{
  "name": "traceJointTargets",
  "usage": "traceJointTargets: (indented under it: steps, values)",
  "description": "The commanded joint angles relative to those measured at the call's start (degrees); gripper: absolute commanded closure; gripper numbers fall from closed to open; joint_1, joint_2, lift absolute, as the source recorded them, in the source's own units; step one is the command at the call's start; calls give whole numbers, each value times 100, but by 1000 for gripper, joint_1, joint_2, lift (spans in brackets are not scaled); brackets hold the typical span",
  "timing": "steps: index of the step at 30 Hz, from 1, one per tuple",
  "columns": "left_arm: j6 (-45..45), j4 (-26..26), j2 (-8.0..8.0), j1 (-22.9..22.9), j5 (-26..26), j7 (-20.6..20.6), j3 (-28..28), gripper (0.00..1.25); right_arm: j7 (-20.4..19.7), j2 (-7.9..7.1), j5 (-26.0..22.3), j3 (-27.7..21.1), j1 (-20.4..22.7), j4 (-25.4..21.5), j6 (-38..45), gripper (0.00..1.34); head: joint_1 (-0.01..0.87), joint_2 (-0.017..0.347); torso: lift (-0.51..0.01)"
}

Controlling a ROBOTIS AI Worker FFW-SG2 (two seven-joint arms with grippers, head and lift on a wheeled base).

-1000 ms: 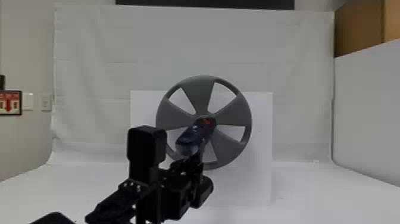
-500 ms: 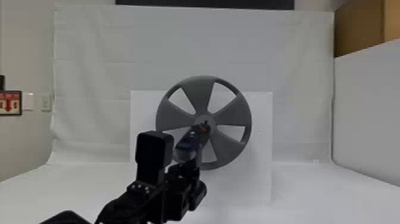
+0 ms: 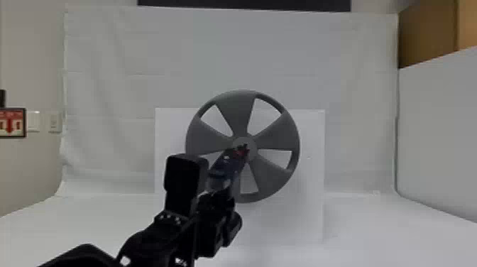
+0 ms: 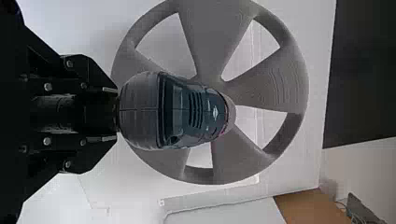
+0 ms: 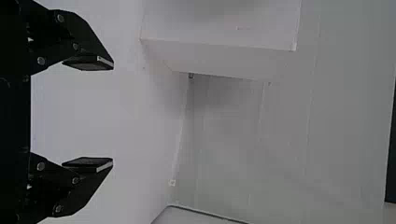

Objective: Grasp the drill and bring into the middle of wheel

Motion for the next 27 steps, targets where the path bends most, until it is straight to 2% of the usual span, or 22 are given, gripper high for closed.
traceJointTargets:
  steps: [1,27]
  values:
    - [0,26,-7,-20,-12,0,0,1216,0,0,3,7,1,0,1,524,0,0,-406]
    - [0,35,-7,-37,-39,0,0,1216,0,-17,3,7,9,0,18,524,0,0,-406]
